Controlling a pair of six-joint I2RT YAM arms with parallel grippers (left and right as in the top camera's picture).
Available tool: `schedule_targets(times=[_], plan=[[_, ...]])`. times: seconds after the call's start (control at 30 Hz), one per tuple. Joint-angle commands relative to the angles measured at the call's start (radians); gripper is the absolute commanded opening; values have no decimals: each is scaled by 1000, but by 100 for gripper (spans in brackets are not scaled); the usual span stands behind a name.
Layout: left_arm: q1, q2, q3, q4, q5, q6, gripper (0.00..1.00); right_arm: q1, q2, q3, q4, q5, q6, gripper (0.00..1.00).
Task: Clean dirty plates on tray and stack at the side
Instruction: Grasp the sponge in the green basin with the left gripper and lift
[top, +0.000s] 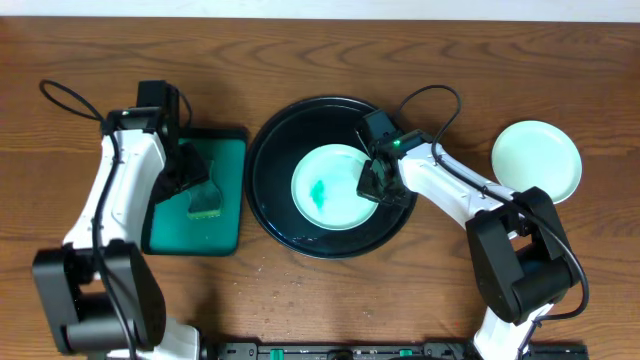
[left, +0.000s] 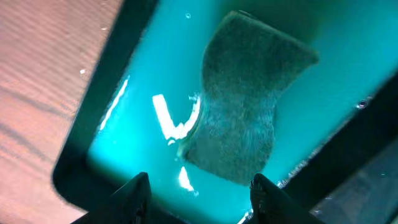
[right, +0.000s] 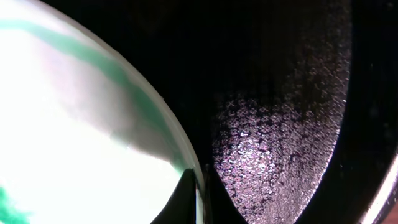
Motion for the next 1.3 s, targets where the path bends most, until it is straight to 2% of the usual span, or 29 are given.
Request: schedule_targets(times=[0.0,0.2,0.3,0.37,0.53,0.57,0.6,0.7,0.73,0.77,0.9,1.07,1.27], plan=[[4,62,-17,25,71,56,53,8,63,-15,32,-86,19,1],[4,151,-18,100,142,105,56,8,63,-15,30,-112,-29,1],[4,193,-18,113,142,105,52,8,63,-15,26,-112,-40,1],[4,222,-18,116,142,105,45,8,63,-15,26,-112,-43,2],[4,280,-18,145,141,105,44,8,63,-15,22,-113,-43,2],[4,289,-18,154,141,105,42,8,63,-15,18,-116,-48,1],[4,296,-18,161,141,105,32,8,63,-15,14,-117,-51,2],[3,294,-18,172,141,105,12,8,63,-15,4,-119,-62,2],[3,290,-18,174,141,105,7,8,63,-15,3,-119,-64,2],[3,284,-18,176,141,105,7,8,63,-15,4,-119,-69,1],[-1,227,-18,174,142,105,7,8,63,-15,3,-119,-69,2],[-36,61,-18,172,132,111,7,8,63,-15,0,-119,-70,1],[-132,-206,-18,169,-51,113,7,8,63,-15,-5,-119,-88,2]])
